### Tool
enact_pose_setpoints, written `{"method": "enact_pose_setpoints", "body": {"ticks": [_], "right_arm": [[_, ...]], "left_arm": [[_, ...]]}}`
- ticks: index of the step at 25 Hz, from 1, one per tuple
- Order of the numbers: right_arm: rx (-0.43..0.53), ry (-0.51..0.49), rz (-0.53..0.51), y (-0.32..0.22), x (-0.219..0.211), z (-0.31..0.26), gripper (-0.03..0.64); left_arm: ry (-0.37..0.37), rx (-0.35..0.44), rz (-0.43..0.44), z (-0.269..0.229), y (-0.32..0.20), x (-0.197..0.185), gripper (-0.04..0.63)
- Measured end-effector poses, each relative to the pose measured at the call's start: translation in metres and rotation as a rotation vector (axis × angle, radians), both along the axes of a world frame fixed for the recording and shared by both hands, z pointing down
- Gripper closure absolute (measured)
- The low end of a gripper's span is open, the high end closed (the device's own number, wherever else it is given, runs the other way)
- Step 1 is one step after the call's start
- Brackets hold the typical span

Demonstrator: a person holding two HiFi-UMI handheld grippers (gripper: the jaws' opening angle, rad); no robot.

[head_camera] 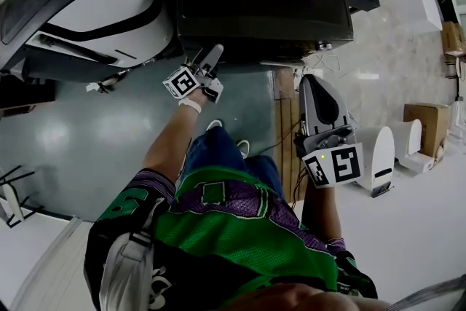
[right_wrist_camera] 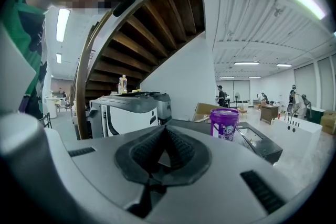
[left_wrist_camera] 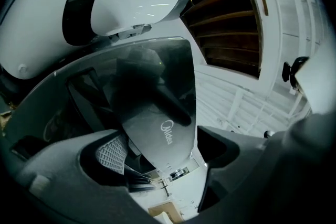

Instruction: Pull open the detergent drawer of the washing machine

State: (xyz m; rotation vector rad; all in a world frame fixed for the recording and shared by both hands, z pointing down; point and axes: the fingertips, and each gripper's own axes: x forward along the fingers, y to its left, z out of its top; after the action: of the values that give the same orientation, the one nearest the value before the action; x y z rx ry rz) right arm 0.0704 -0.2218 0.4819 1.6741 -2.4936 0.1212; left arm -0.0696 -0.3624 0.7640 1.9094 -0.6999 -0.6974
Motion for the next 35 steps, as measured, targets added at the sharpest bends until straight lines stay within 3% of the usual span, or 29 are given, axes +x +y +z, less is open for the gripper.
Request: {"method": "enact_pose_setpoints", "body": {"ticks": [13, 19, 21, 24, 28, 35], "right_arm": [[-0.039, -0.012, 0.018, -0.003, 0.005, -0.013, 0.615], [-0.076, -0.026, 0.025, 0.004, 0.012, -0.003, 0.615], [-0.079, -0.026, 0.027, 0.006, 0.013, -0.001, 0.615], [-0.081, -0.025, 0.029, 0.011, 0.014, 0.0, 0.615], [-0.08, -0.035, 0.031, 0.014, 0.016, -0.002, 0.615], [-0.068, -0.042, 0.041, 0.017, 0.016, -0.005, 0.615]], "left_arm": [[0.07, -0.181, -0.14, -0.004, -0.012, -0.002, 0.158], [0.018, -0.186, -0.137, 0.001, -0.011, -0.007, 0.161], [0.036, -0.192, -0.137, -0.001, -0.01, -0.006, 0.161], [0.064, -0.138, -0.125, -0.012, -0.008, -0.003, 0.161], [0.043, -0.208, -0.152, -0.003, -0.002, -0.003, 0.16], [0.053, -0.24, -0.184, -0.001, -0.005, -0.006, 0.158]]}}
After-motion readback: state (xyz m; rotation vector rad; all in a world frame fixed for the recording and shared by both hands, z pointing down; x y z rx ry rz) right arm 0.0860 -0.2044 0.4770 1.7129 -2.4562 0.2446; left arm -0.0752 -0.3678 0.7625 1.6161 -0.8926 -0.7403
